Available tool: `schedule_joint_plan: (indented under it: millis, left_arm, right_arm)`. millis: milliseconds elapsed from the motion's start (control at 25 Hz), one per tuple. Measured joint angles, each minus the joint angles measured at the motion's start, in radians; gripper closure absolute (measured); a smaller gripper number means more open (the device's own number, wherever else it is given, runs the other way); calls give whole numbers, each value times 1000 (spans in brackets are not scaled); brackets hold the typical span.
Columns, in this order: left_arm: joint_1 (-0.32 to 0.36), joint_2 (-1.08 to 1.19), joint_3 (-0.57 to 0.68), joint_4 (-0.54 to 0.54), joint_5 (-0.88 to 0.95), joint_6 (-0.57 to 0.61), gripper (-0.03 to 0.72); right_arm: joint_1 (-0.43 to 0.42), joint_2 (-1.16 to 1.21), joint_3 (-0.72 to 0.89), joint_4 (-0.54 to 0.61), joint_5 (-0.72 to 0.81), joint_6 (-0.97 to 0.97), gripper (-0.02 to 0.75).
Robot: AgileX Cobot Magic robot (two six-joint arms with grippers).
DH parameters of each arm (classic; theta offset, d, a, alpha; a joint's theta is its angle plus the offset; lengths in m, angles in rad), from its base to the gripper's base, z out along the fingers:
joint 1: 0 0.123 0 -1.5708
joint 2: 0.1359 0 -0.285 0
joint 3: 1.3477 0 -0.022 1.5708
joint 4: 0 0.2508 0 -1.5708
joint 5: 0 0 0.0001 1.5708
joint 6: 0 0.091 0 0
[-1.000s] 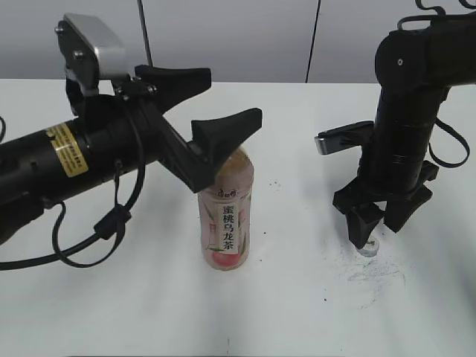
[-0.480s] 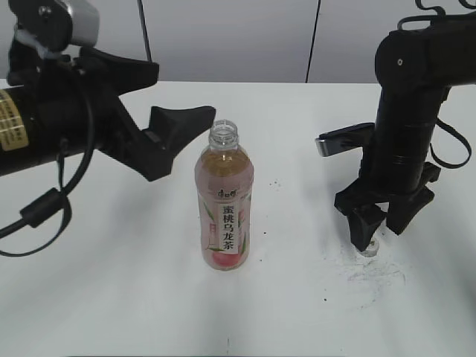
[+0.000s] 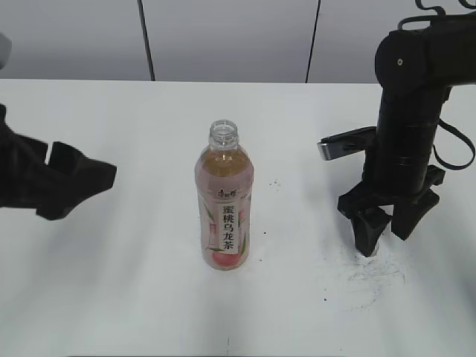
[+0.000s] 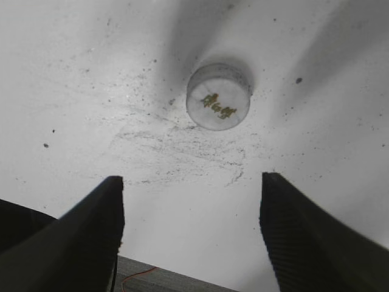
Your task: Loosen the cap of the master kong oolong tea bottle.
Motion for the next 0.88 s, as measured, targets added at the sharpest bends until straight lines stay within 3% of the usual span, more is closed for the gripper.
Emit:
schedule_joint_plan:
  millis: [160, 320, 640, 880]
  left_arm:
    - [0, -93, 0, -201, 208, 6, 103]
    - [-1, -256, 0, -286, 419, 76, 103]
    - [-2, -696, -1, -312, 849, 115, 103]
    - [-2, -930, -1, -289, 952, 127, 104]
  right_arm:
    - [0, 0, 0, 0, 45, 1, 216]
    - [0, -1, 0, 0, 66, 13, 216]
    - [0, -135, 0, 17, 69, 44, 216]
    - [0, -362, 69, 87, 69, 47, 216]
